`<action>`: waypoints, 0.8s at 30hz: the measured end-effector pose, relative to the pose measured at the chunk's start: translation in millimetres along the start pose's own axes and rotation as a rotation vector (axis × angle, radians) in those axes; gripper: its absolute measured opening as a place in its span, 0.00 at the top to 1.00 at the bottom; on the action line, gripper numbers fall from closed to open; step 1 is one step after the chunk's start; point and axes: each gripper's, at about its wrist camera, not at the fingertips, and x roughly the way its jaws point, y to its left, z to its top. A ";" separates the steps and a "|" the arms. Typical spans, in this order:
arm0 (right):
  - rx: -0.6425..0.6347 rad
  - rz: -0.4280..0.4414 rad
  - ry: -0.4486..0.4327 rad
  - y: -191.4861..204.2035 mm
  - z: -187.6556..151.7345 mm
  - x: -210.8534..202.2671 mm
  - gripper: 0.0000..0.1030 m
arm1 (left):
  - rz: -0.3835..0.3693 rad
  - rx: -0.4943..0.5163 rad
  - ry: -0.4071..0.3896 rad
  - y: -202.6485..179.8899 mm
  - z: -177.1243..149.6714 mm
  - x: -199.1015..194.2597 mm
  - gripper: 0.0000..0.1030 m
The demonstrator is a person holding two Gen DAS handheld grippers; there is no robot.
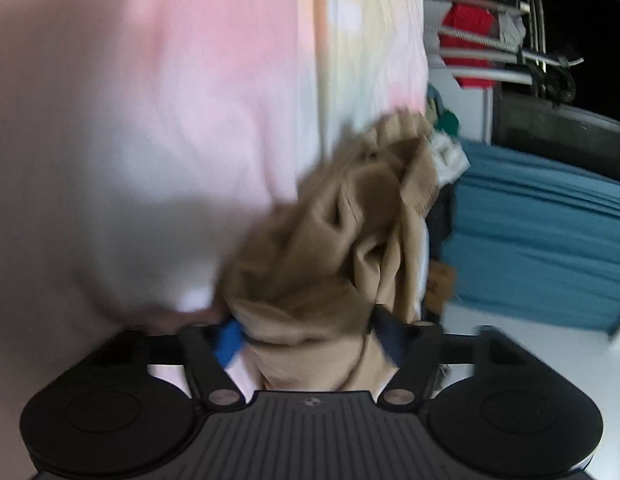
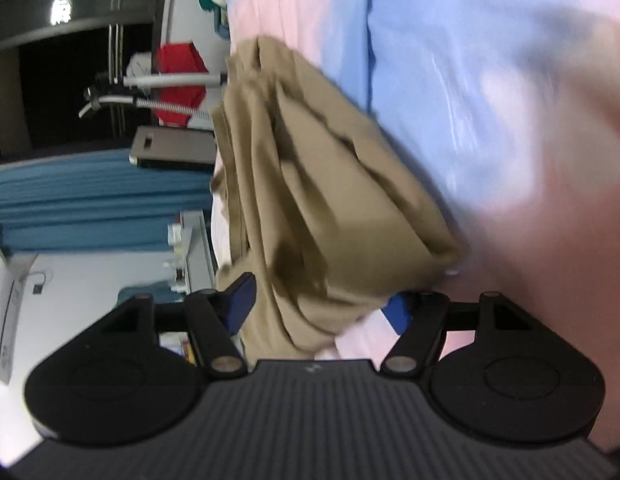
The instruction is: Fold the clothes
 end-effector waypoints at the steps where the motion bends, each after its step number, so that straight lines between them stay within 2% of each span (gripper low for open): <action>1: -0.009 -0.014 -0.005 0.3 1.0 2.5 0.47 | 0.002 0.011 -0.011 -0.2 0.5 -1.0 0.57; 2: -0.021 -0.033 -0.009 0.8 1.2 3.6 0.64 | 0.001 0.023 -0.022 -1.2 0.2 -2.6 0.62; 4: -0.046 -0.049 -0.026 2.3 0.8 2.9 0.81 | -0.003 0.052 -0.042 -4.9 -1.3 -6.5 0.79; 5: -0.061 -0.037 -0.038 4.5 0.6 0.8 0.84 | -0.009 0.073 -0.050 -8.7 -3.0 -9.5 0.81; 9: -0.160 0.002 -0.083 24.8 1.1 -7.0 0.88 | -0.026 0.152 -0.081 -28.4 -11.8 -23.3 0.87; 12: -0.208 0.011 -0.130 45.6 -1.1 -17.5 0.89 | -0.025 0.164 -0.077 -51.0 -15.6 -34.9 0.88; 17: -0.242 0.025 -0.143 79.6 -6.8 -51.4 0.89 | -0.029 0.195 -0.088 -82.1 -42.6 -73.5 0.89; 20: -0.249 0.017 -0.140 83.6 -20.5 -77.9 0.89 | -0.018 0.197 -0.086 -83.9 -65.0 -101.7 0.89; 24: -0.213 0.001 -0.113 67.9 -47.6 -112.3 0.89 | 0.009 0.163 -0.071 -62.5 -95.4 -144.4 0.89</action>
